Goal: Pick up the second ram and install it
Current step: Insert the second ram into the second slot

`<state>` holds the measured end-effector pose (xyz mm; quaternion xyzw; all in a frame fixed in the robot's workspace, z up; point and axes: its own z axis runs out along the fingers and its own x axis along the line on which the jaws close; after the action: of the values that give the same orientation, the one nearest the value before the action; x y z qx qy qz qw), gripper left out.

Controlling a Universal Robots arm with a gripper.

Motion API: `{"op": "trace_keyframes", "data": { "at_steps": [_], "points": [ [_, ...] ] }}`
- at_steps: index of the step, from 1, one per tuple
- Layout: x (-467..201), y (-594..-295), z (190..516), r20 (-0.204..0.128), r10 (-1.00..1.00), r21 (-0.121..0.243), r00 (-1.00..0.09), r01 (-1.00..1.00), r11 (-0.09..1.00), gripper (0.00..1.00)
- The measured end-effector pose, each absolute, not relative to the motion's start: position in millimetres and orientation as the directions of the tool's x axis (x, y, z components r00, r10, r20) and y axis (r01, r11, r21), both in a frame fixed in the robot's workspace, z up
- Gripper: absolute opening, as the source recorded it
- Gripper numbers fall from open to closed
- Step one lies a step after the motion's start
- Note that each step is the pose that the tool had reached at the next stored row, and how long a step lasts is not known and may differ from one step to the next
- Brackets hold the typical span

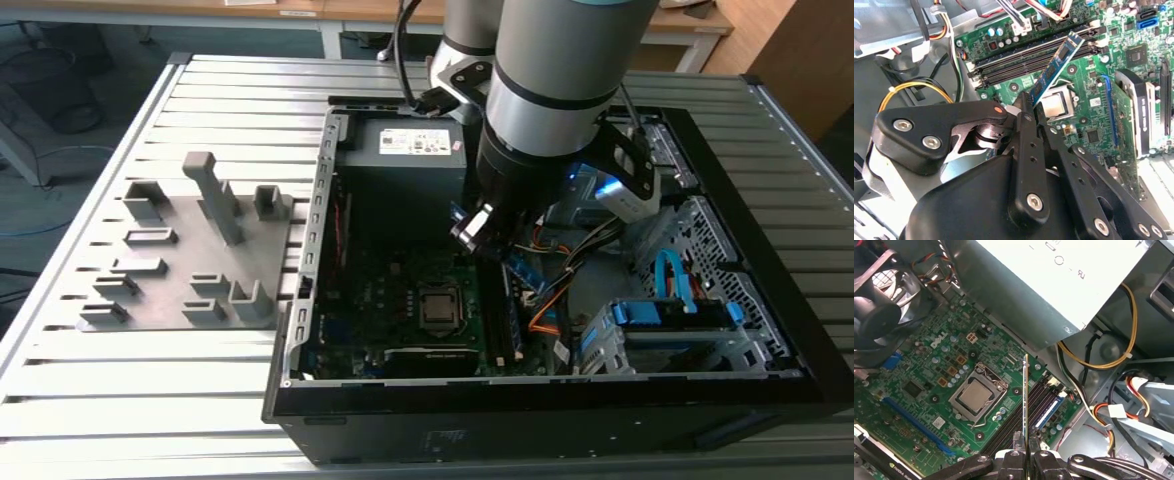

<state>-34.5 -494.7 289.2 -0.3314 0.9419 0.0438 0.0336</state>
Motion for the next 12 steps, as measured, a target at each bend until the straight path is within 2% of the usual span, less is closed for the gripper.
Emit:
{"op": "trace_keyframes", "data": {
  "at_steps": [12],
  "points": [
    [-34.5,-494.7,289.1,-0.092,-0.578,0.06,-0.811,-0.584,0.809,0.14]
  ]
}}
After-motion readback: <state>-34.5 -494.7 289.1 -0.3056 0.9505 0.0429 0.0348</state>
